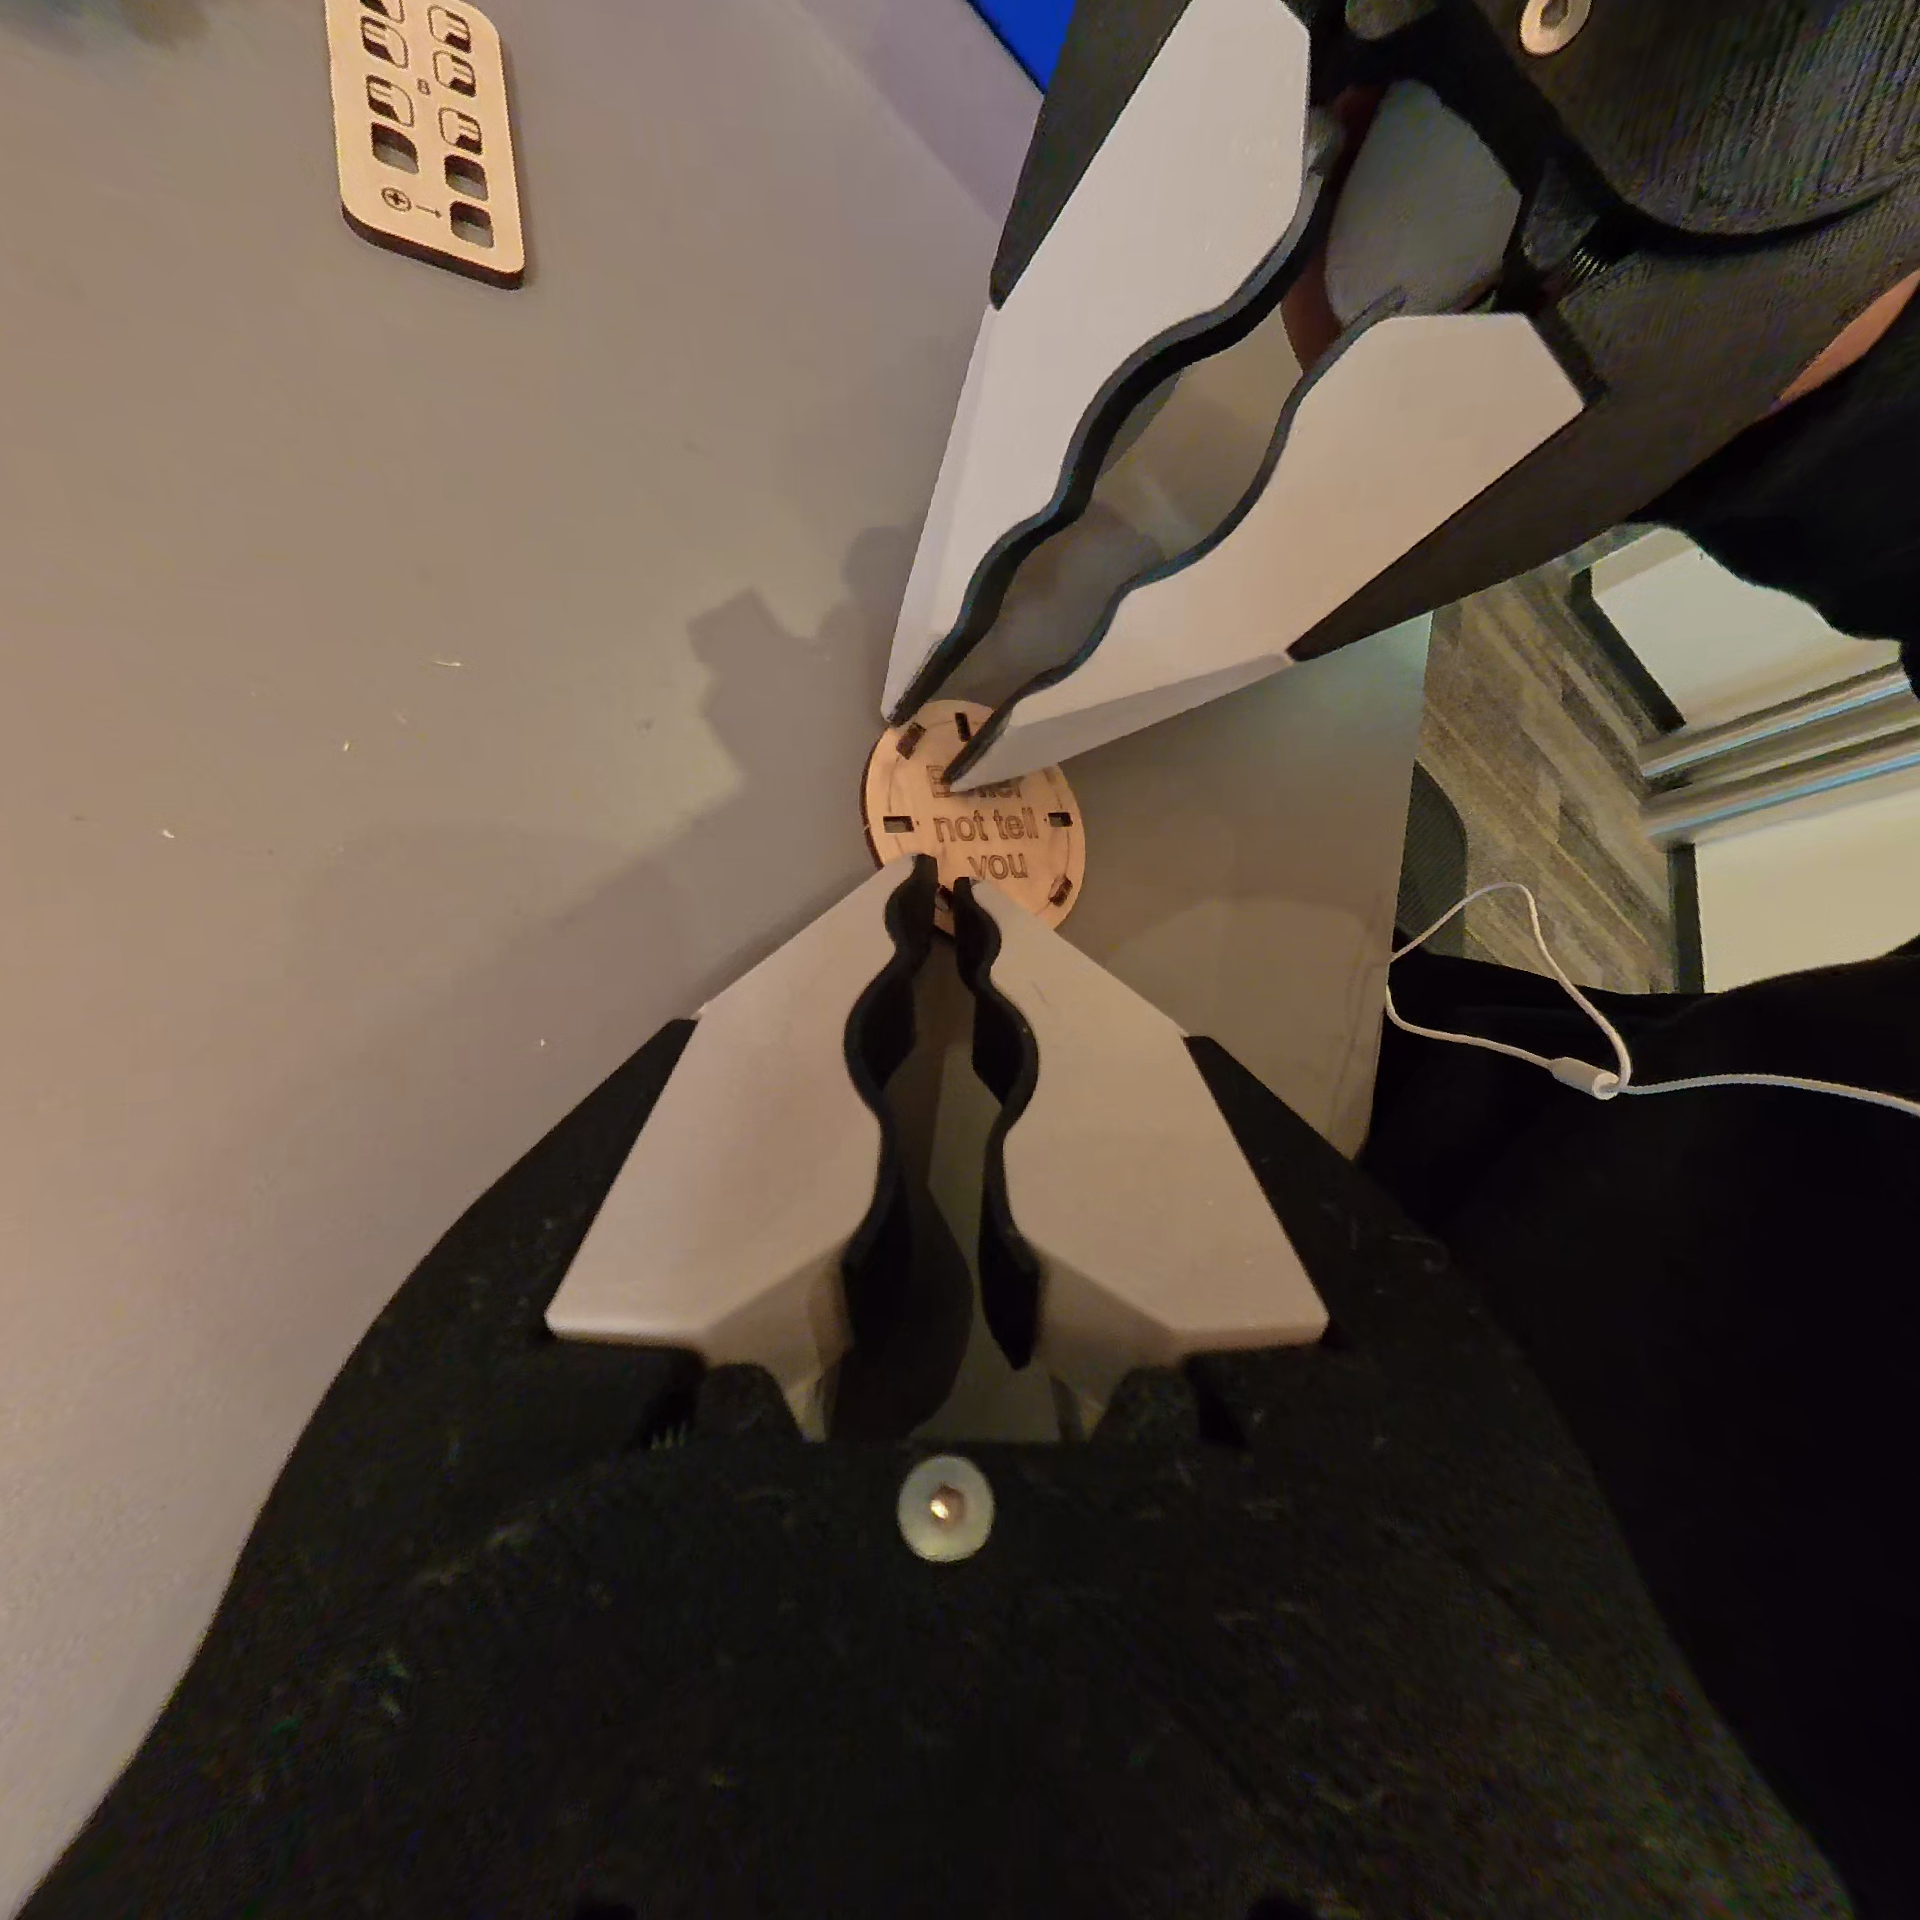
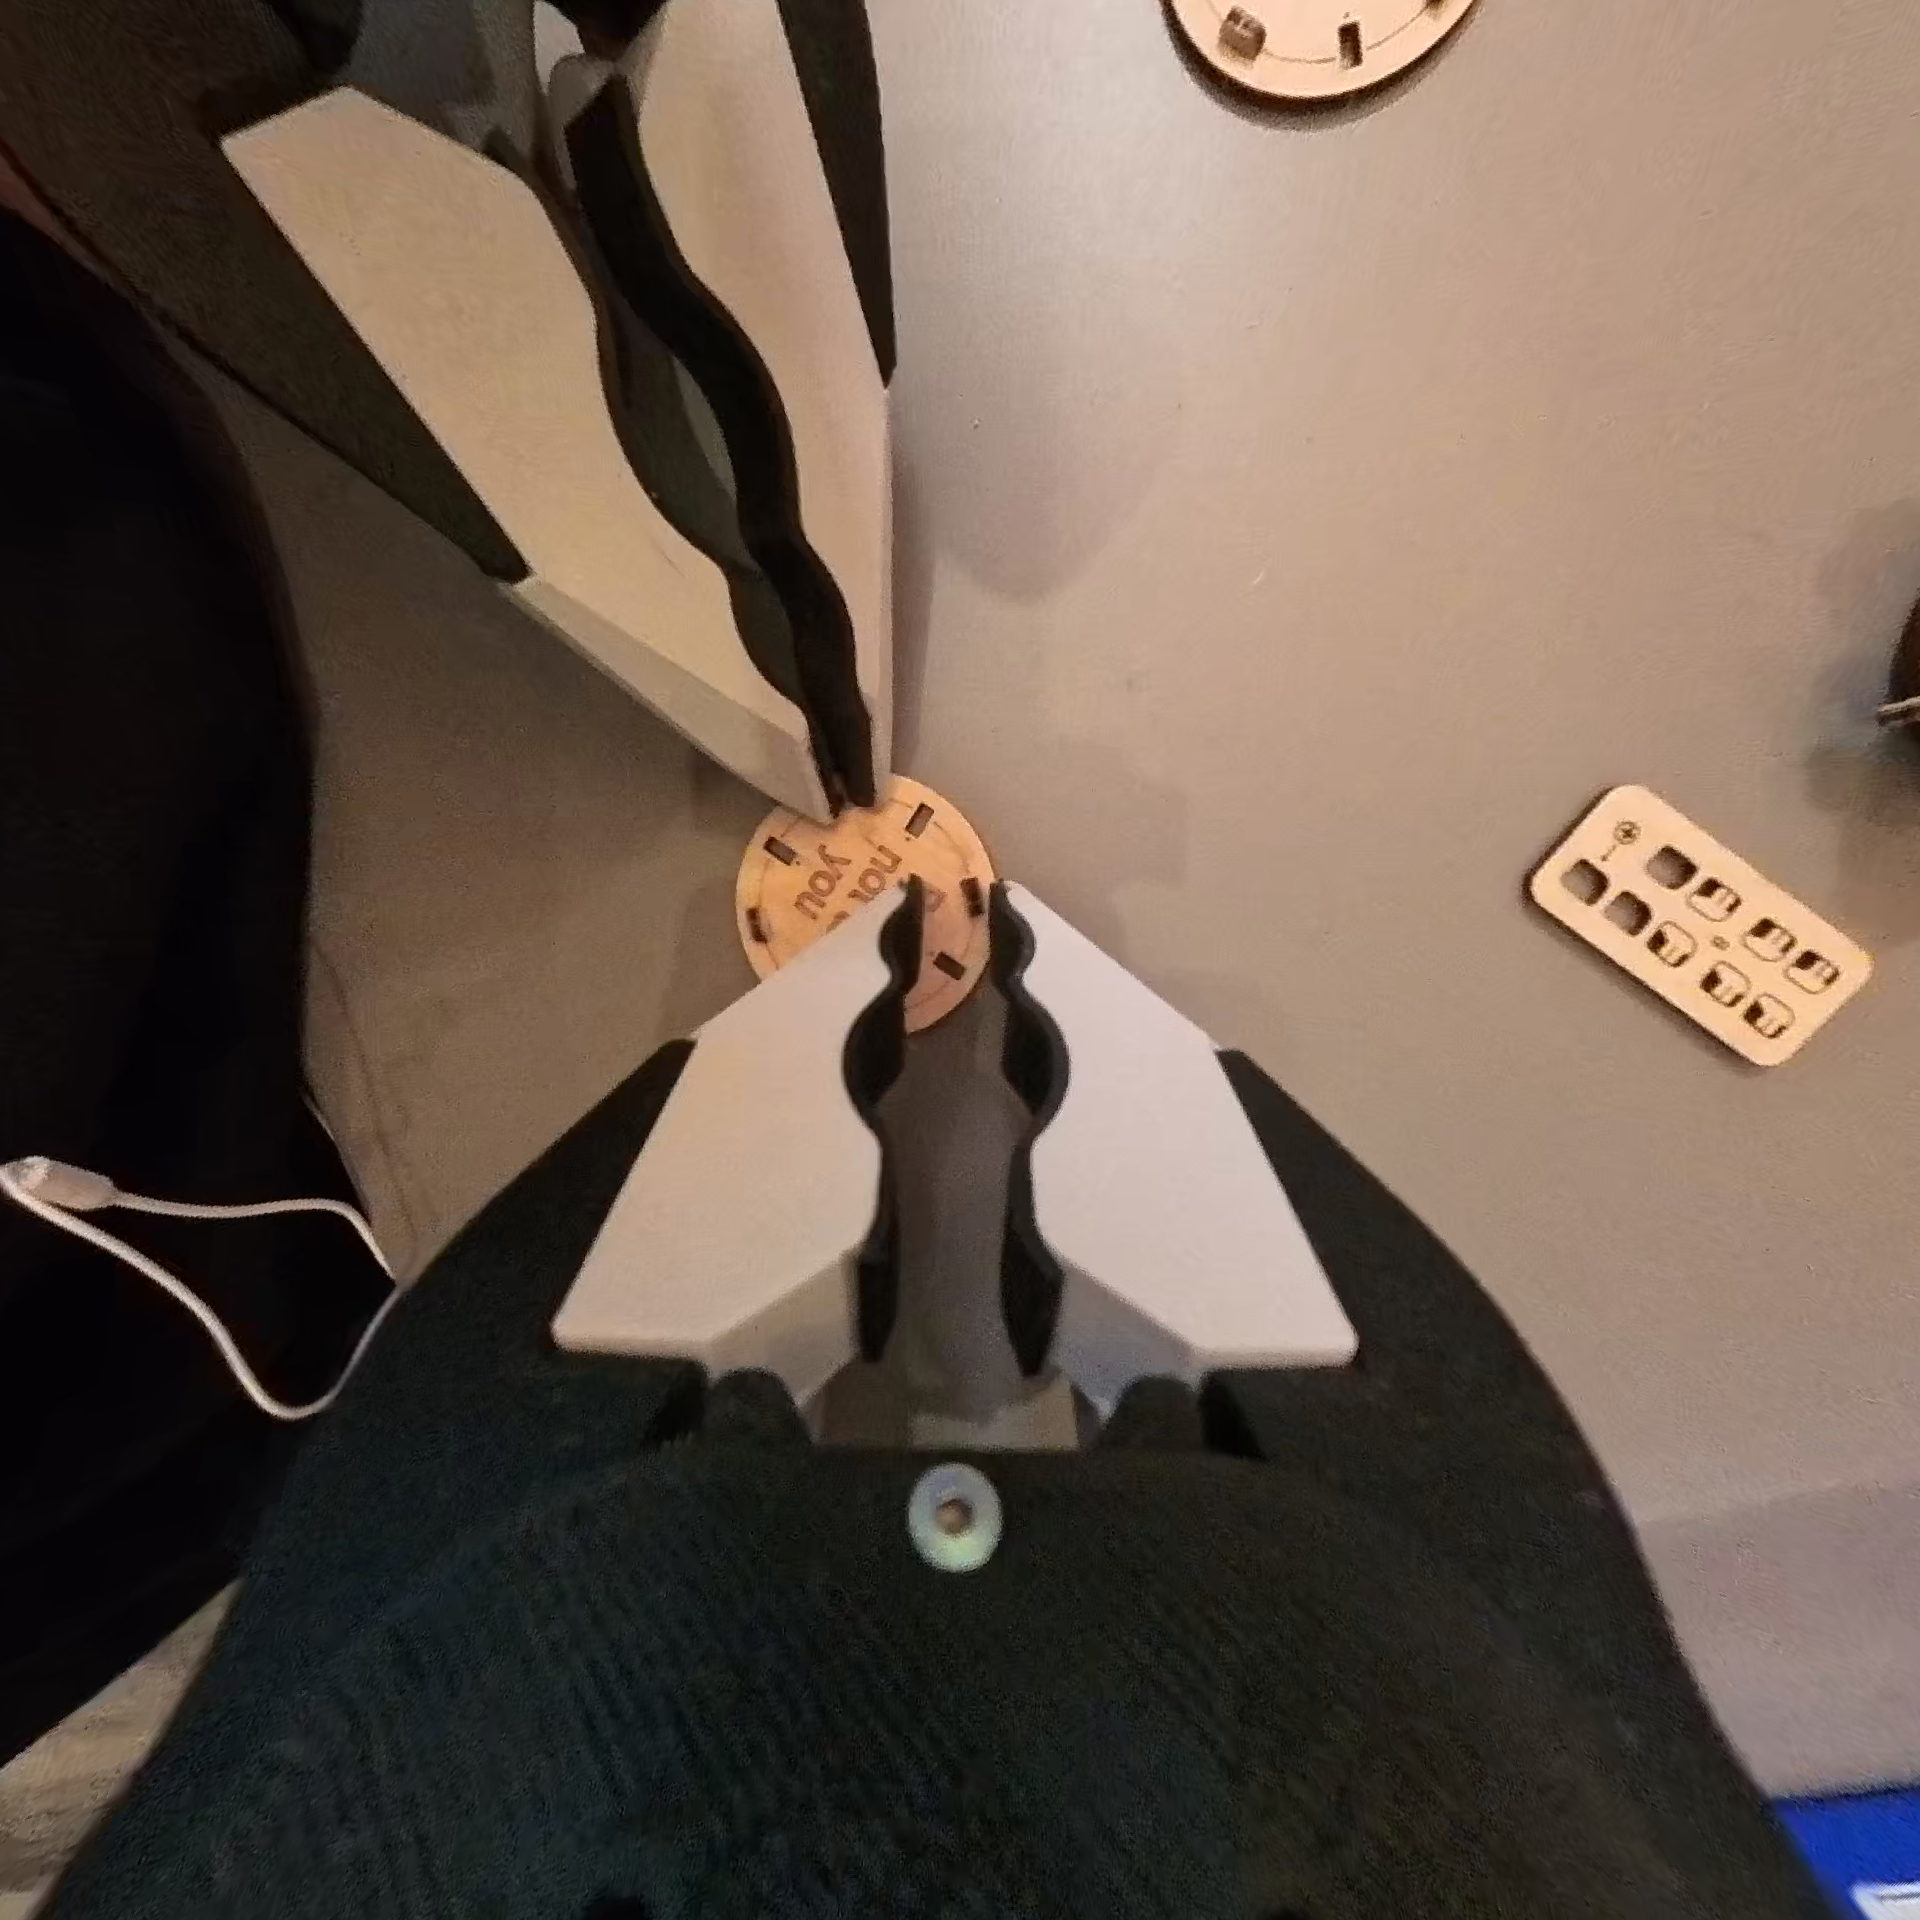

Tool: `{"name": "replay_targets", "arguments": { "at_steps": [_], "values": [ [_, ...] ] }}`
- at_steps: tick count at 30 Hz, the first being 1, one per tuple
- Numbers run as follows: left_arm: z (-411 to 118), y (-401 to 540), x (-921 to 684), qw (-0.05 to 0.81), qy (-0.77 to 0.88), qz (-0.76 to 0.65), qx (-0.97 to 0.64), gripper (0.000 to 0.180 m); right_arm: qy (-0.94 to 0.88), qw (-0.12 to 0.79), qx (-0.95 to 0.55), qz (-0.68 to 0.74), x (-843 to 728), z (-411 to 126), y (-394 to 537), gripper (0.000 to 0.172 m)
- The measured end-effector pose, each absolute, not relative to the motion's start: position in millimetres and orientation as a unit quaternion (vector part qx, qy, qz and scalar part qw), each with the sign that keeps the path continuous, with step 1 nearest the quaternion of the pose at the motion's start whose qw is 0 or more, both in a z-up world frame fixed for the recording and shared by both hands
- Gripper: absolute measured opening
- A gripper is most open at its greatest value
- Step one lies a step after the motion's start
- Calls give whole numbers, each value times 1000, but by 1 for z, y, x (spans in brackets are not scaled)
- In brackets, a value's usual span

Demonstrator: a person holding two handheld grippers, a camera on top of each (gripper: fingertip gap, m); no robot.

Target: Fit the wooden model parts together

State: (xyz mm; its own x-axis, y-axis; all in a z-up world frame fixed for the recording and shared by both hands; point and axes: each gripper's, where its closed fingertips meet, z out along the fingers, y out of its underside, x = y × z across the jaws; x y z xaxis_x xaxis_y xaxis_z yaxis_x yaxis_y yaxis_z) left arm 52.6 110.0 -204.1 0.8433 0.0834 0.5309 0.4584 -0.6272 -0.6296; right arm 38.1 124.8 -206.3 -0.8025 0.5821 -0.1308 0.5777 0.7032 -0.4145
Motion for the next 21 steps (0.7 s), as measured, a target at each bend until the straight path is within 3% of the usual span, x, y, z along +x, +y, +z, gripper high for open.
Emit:
{"name": "replay_targets", "arguments": {
  "at_steps": [11,21],
  "values": [
    [-204,110,53,403,-156,-233,-871,0,-958,66,-244,137,37,-208,127,1],
    [-204,110,53,403,-156,-233,-871,0,-954,29,-264,141,37,-209,127,1]
  ]
}}
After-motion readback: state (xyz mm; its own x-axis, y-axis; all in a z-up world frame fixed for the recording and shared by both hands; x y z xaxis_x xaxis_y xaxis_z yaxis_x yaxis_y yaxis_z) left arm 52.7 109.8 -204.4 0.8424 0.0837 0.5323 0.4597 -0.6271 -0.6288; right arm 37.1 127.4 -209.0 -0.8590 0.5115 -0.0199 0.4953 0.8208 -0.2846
